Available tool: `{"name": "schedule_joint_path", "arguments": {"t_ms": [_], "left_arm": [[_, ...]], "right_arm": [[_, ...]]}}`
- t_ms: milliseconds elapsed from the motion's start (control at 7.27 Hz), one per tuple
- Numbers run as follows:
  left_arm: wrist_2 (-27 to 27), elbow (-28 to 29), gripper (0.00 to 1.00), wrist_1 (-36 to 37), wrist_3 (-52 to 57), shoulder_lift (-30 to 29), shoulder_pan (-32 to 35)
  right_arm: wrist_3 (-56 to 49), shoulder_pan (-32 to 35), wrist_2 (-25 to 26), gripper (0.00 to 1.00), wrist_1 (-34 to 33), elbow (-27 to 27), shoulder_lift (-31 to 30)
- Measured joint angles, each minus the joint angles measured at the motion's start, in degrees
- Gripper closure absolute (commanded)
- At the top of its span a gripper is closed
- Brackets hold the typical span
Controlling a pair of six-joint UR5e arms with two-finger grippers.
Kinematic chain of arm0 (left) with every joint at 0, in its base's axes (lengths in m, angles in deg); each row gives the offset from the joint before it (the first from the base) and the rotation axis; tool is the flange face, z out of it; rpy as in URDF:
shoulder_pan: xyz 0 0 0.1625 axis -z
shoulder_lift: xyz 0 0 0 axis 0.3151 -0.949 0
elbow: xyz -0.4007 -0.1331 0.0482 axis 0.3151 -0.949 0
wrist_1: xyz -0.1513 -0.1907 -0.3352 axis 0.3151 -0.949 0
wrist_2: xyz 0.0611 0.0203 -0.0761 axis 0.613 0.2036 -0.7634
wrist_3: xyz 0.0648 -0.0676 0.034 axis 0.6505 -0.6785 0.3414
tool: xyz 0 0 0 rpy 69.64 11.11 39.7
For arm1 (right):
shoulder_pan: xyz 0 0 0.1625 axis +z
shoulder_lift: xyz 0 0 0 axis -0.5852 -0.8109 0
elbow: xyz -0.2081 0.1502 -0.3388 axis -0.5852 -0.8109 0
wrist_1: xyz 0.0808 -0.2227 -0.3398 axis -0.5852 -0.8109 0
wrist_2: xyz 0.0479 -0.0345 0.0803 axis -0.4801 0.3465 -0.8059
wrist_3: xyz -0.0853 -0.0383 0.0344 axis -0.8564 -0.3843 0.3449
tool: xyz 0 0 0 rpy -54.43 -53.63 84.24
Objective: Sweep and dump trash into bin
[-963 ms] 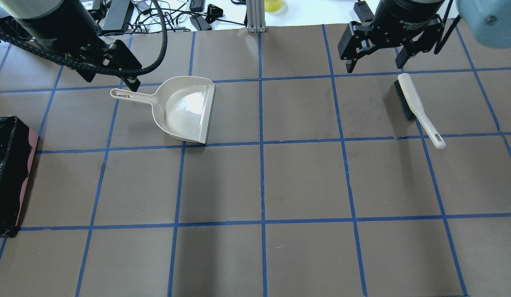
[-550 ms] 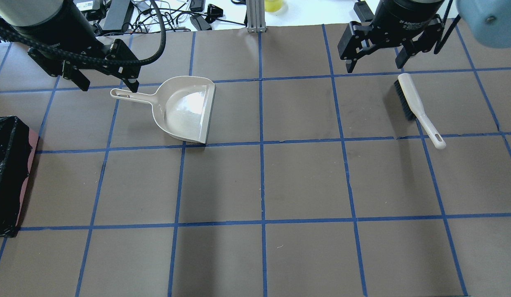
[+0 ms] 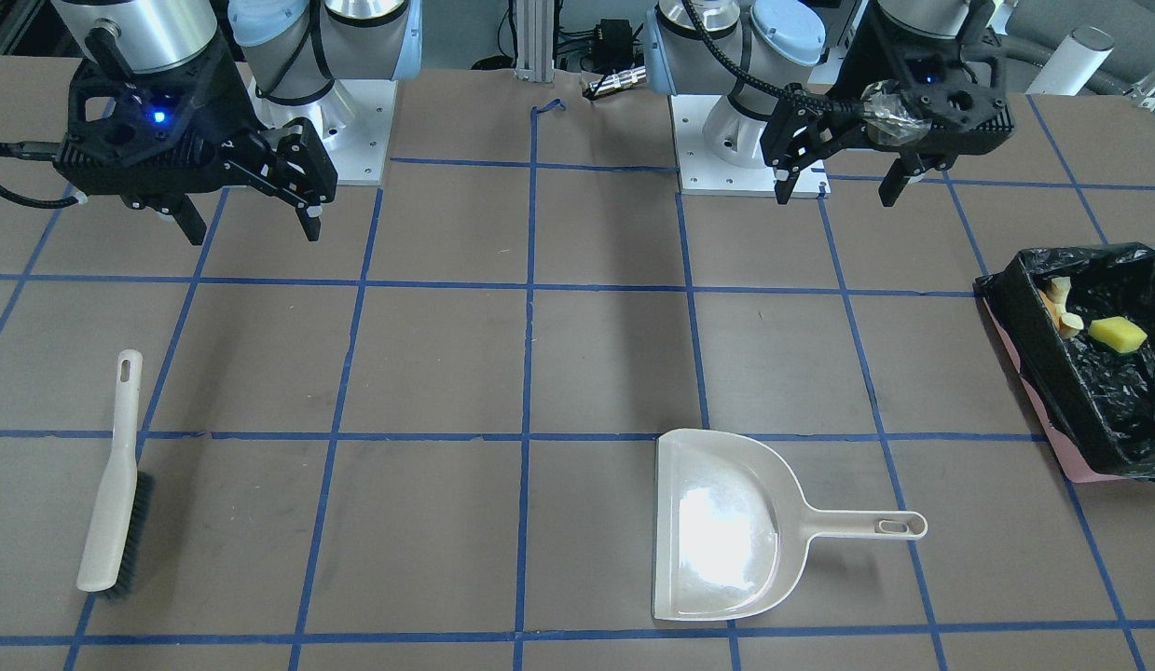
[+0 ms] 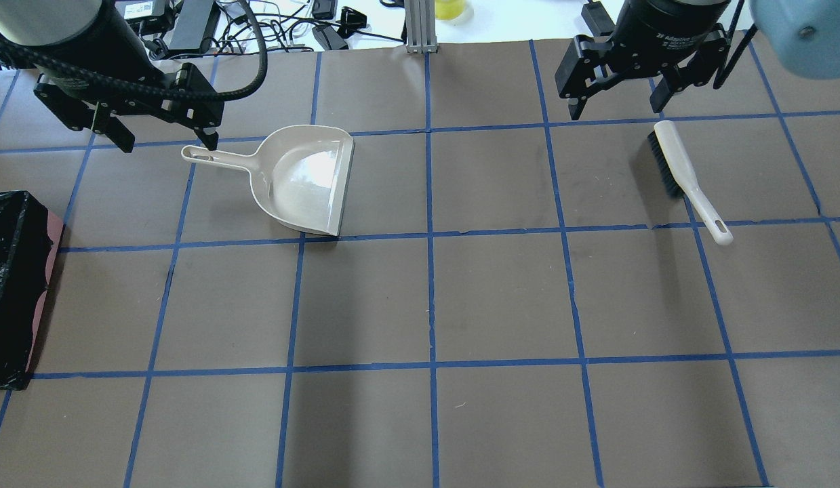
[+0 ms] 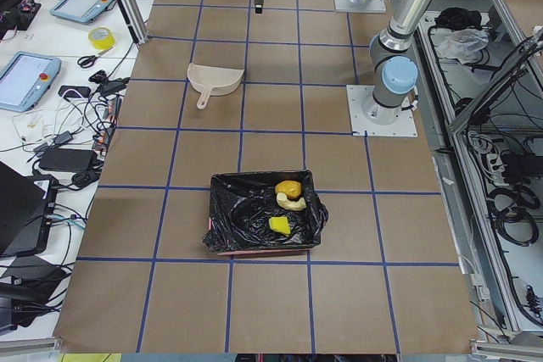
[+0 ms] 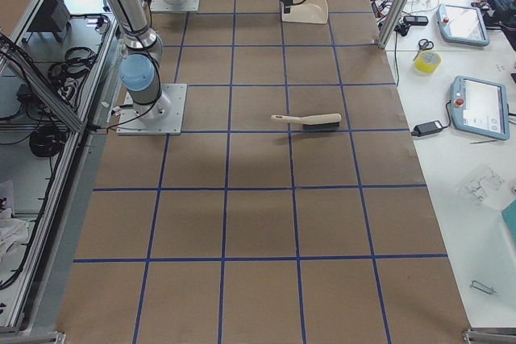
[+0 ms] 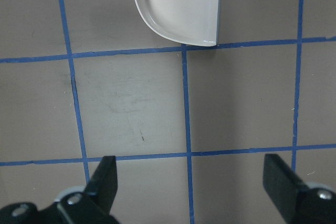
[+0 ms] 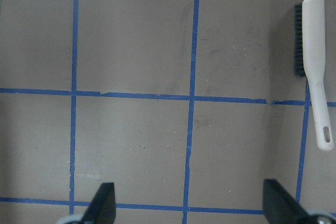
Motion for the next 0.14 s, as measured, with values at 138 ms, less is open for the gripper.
{"name": "schedule_joint_path", "arguments": {"t_ms": [138], "left_arm": [[0.06, -0.03, 0.00, 0.28, -0.02, -0.02, 0.00]], "right_arm": [[0.00, 0.00, 0.00, 0.00, 0.00, 0.00, 0.01]]}}
